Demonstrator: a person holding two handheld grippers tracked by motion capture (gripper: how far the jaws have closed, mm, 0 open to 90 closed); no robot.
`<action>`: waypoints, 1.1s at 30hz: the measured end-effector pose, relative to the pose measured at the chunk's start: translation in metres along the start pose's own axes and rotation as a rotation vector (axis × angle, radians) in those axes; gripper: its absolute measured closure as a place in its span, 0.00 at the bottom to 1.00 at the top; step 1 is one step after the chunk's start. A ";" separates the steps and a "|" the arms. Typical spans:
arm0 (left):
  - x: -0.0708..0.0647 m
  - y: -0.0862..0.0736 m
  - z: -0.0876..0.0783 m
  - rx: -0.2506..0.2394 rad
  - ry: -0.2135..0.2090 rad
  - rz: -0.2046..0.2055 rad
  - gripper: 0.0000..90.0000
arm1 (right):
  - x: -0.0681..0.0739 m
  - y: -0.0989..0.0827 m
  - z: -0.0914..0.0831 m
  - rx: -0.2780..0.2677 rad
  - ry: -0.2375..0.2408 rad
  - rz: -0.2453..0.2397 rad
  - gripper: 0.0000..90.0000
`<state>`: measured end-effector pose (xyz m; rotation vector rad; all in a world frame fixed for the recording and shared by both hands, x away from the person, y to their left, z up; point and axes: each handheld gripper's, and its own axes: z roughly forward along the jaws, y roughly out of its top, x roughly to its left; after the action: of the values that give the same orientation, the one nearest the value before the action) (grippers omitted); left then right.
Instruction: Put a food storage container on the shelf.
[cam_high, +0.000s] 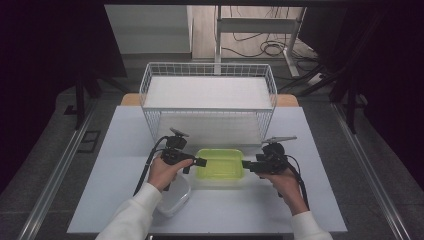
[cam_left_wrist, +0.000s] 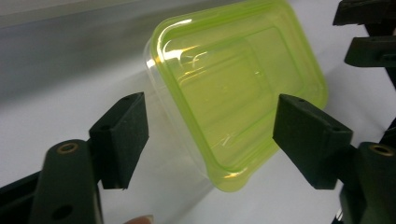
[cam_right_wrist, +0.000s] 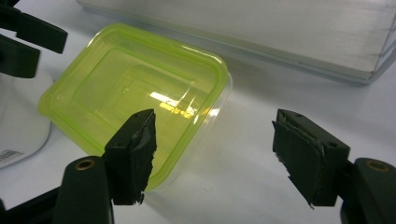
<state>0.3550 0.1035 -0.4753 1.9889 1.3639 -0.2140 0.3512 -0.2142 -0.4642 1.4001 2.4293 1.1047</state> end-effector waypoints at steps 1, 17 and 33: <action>0.002 0.001 0.001 0.008 0.000 -0.001 0.31 | 0.000 0.000 0.001 0.003 0.005 0.006 0.35; 0.010 0.004 0.012 0.044 -0.026 -0.052 0.42 | -0.009 0.000 0.020 0.051 0.047 0.104 0.44; 0.017 0.005 0.018 0.072 -0.080 -0.110 0.58 | -0.019 -0.005 0.038 0.092 0.209 0.231 0.65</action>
<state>0.3711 0.1040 -0.4947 1.9436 1.4342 -0.3942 0.3747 -0.2107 -0.4991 1.7104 2.5376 1.2609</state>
